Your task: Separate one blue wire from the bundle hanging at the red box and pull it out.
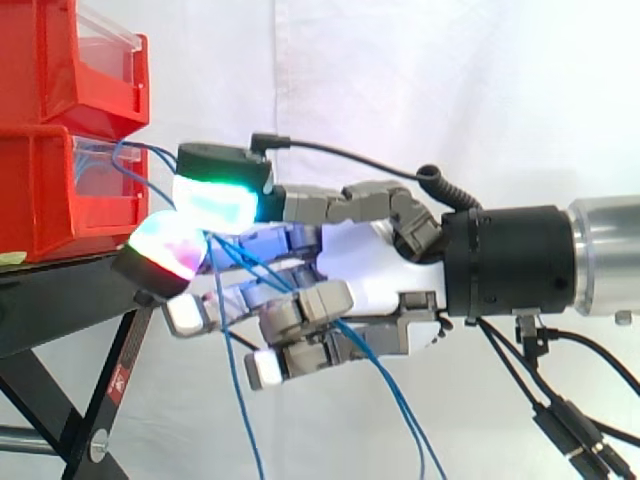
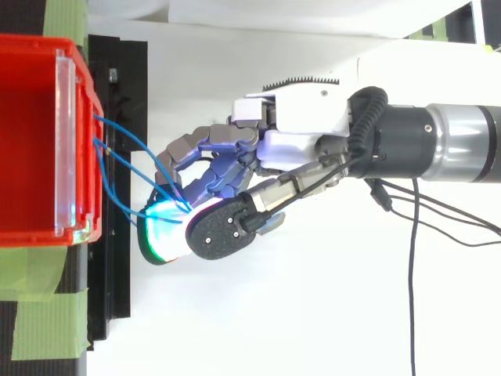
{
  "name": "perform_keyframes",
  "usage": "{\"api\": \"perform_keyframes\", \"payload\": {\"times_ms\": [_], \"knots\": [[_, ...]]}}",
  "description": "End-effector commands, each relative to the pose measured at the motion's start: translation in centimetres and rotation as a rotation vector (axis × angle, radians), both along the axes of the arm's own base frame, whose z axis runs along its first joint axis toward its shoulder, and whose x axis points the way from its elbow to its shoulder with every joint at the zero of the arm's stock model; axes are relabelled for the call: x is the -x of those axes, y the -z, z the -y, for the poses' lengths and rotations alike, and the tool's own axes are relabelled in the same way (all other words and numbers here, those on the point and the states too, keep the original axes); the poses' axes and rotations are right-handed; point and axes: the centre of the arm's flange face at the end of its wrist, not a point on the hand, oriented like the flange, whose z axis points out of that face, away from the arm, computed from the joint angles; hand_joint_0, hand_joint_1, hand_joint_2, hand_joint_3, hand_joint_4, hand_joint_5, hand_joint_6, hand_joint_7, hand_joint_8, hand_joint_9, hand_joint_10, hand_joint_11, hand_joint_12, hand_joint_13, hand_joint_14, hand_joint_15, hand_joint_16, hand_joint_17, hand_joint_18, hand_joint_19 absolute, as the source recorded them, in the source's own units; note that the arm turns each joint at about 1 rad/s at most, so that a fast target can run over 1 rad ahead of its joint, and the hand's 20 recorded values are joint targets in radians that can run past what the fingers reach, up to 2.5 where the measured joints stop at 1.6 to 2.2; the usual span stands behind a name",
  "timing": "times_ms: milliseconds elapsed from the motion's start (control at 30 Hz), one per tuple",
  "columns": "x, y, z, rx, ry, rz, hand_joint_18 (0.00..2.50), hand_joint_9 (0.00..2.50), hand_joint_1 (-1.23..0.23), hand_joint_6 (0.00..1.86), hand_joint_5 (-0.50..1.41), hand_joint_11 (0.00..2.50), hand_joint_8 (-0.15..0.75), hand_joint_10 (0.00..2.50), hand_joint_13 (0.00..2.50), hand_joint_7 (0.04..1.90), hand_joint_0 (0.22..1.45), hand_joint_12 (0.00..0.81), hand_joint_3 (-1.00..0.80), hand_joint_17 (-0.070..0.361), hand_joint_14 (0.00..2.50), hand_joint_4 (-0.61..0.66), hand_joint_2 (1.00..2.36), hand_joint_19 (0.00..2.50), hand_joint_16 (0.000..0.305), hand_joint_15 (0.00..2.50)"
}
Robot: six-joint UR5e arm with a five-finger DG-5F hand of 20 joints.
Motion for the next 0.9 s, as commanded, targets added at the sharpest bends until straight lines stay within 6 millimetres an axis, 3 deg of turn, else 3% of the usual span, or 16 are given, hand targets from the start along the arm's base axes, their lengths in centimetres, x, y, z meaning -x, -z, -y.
{"api": "perform_keyframes", "payload": {"times_ms": [0,267,867], "knots": [[0.3,-1.8,0.1,0.022,0.003,0.019,0.82,0.80,-0.58,0.76,-0.18,1.04,0.294,0.02,1.03,1.05,0.64,0.318,-0.27,0.113,0.96,0.22,1.02,1.14,0.050,1.55],[2.1,-4.7,0.9,0.128,0.023,-0.044,0.82,0.80,-0.58,0.76,-0.18,1.04,0.292,0.02,1.03,1.04,0.65,0.322,-0.27,0.113,0.93,0.22,1.02,1.12,0.050,1.55],[4.7,-8.7,2.7,0.311,0.123,-0.105,0.80,0.80,-0.59,0.77,-0.19,1.03,0.290,0.02,1.03,1.02,0.65,0.319,-0.27,0.115,0.86,0.23,1.02,1.10,0.051,1.59]]}}
